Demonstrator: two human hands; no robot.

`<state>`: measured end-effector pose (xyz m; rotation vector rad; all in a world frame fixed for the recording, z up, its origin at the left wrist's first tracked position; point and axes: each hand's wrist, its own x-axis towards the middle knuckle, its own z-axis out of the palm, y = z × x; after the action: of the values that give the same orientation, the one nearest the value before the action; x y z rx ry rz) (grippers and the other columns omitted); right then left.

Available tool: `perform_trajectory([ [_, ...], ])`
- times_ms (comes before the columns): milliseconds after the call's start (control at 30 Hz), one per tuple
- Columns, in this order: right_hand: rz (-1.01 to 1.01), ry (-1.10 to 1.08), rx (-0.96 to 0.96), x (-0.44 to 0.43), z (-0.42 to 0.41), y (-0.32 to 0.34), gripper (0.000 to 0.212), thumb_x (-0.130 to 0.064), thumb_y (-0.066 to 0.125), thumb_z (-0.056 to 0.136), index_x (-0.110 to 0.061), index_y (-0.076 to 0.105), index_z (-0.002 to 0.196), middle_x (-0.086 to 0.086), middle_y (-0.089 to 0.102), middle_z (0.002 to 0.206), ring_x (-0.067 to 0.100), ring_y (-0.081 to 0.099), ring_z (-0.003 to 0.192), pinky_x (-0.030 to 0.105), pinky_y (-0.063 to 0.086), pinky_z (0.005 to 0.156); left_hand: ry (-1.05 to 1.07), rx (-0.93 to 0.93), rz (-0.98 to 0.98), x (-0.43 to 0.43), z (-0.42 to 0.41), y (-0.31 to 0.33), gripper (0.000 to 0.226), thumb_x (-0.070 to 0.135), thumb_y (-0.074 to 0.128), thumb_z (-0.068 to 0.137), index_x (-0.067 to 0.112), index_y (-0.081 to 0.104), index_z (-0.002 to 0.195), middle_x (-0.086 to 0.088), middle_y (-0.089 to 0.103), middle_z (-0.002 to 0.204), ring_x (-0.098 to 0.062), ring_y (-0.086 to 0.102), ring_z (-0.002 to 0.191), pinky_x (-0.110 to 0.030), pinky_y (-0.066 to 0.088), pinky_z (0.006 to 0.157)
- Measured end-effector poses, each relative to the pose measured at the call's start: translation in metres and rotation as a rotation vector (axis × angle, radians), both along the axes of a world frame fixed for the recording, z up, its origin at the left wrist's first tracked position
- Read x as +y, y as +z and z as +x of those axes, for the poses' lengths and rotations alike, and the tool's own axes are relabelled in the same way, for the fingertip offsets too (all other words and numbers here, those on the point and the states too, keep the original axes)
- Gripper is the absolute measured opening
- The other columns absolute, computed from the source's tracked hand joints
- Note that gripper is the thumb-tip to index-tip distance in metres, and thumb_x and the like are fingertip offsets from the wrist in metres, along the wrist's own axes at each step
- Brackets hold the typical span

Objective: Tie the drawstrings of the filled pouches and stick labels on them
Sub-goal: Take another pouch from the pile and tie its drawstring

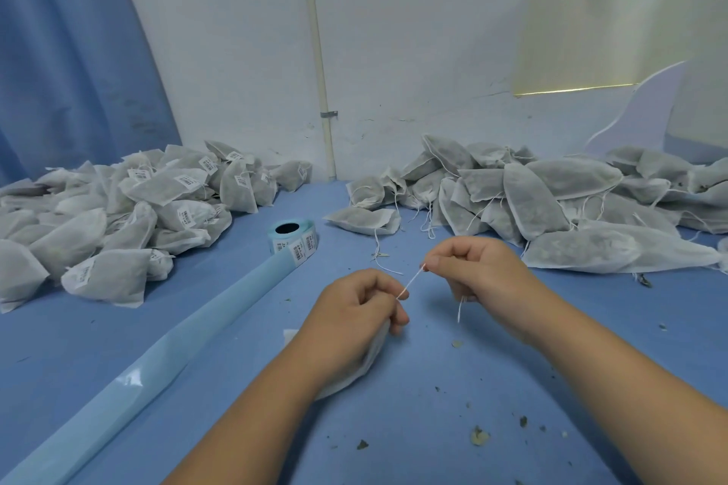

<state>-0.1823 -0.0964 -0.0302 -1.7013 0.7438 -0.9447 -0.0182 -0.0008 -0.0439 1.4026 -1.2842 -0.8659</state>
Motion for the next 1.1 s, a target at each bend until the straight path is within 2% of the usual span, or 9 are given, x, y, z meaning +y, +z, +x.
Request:
perform_trajectory([
  [100, -0.011, -0.013, -0.007, 0.000, 0.001, -0.001, 0.014, -0.015, 0.067, 0.087, -0.018, 0.071, 0.073, -0.009, 0.043, 0.050, 0.009, 0.036, 0.047, 0.017, 0.034, 0.049, -0.043, 0.021, 0.064, 0.000, 0.002, 0.002, 0.013, 0.019, 0.061, 0.086, 0.012, 0.067, 0.077, -0.008, 0.070, 0.073, -0.017, 0.060, 0.065, -0.026, 0.042, 0.067],
  [167, -0.011, -0.002, -0.002, 0.001, 0.003, -0.002, 0.014, -0.018, 0.066, 0.088, -0.019, 0.071, 0.075, -0.008, 0.042, 0.050, 0.009, 0.035, 0.047, 0.016, 0.034, 0.048, -0.045, -0.012, 0.100, 0.000, 0.002, 0.002, 0.014, 0.019, 0.063, 0.086, 0.012, 0.067, 0.075, -0.007, 0.071, 0.074, -0.014, 0.060, 0.064, -0.023, 0.042, 0.067],
  [300, -0.030, -0.064, 0.040, 0.000, 0.006, -0.004, 0.014, -0.020, 0.065, 0.089, -0.019, 0.070, 0.076, -0.009, 0.041, 0.050, 0.008, 0.035, 0.049, 0.018, 0.035, 0.052, -0.030, -0.057, 0.132, 0.002, 0.004, 0.005, 0.016, 0.012, 0.061, 0.088, 0.011, 0.068, 0.073, -0.002, 0.071, 0.073, -0.007, 0.056, 0.056, -0.012, 0.041, 0.055],
  [467, -0.020, -0.135, 0.064, 0.001, 0.008, -0.006, 0.012, -0.023, 0.066, 0.089, -0.017, 0.070, 0.079, -0.009, 0.040, 0.051, 0.009, 0.034, 0.049, 0.025, 0.034, 0.058, -0.009, -0.077, 0.157, 0.004, 0.005, 0.005, 0.015, 0.019, 0.062, 0.089, 0.016, 0.071, 0.076, 0.002, 0.072, 0.076, -0.009, 0.059, 0.064, -0.019, 0.044, 0.064],
  [633, -0.062, -0.181, 0.072, 0.004, 0.013, -0.007, 0.013, -0.021, 0.066, 0.089, -0.019, 0.070, 0.077, 0.003, 0.040, 0.061, 0.011, 0.034, 0.053, 0.024, 0.036, 0.058, -0.128, 0.059, 0.103, 0.008, 0.009, 0.006, 0.013, 0.017, 0.067, 0.089, 0.012, 0.073, 0.079, -0.003, 0.071, 0.078, -0.014, 0.060, 0.067, -0.018, 0.047, 0.063],
  [700, -0.067, -0.194, 0.079, 0.006, 0.018, -0.010, 0.013, -0.021, 0.066, 0.089, -0.018, 0.070, 0.076, 0.005, 0.040, 0.063, 0.012, 0.035, 0.054, 0.024, 0.035, 0.056, -0.172, 0.131, 0.064, 0.010, 0.012, 0.009, 0.011, 0.023, 0.070, 0.084, 0.015, 0.076, 0.079, -0.004, 0.073, 0.081, -0.012, 0.063, 0.068, -0.016, 0.048, 0.064],
  [900, -0.022, -0.202, 0.091, 0.016, 0.033, -0.018, 0.018, -0.023, 0.067, 0.087, -0.018, 0.069, 0.070, -0.005, 0.043, 0.054, 0.007, 0.036, 0.047, 0.022, 0.034, 0.052, -0.152, 0.241, -0.036, 0.007, 0.018, 0.008, 0.020, 0.030, 0.072, 0.079, 0.018, 0.080, 0.092, -0.003, 0.075, 0.086, -0.011, 0.066, 0.073, -0.020, 0.051, 0.070],
  [1000, -0.115, -0.195, 0.166, 0.020, 0.037, -0.020, 0.024, -0.023, 0.065, 0.088, -0.019, 0.063, 0.065, -0.014, 0.039, 0.043, 0.002, 0.035, 0.041, 0.013, 0.028, 0.043, -0.077, 0.295, -0.081, 0.006, 0.017, 0.009, 0.013, 0.026, 0.073, 0.084, 0.016, 0.081, 0.089, -0.002, 0.074, 0.084, -0.010, 0.063, 0.067, -0.017, 0.049, 0.063],
  [1100, -0.249, -0.168, 0.245, 0.026, 0.039, -0.017, 0.022, -0.022, 0.061, 0.090, -0.022, 0.060, 0.068, -0.019, 0.045, 0.044, 0.001, 0.041, 0.045, 0.015, 0.029, 0.047, 0.052, 0.298, -0.119, 0.003, 0.015, 0.011, 0.016, 0.022, 0.069, 0.089, 0.015, 0.080, 0.080, 0.003, 0.076, 0.088, -0.006, 0.059, 0.064, -0.014, 0.048, 0.060],
])
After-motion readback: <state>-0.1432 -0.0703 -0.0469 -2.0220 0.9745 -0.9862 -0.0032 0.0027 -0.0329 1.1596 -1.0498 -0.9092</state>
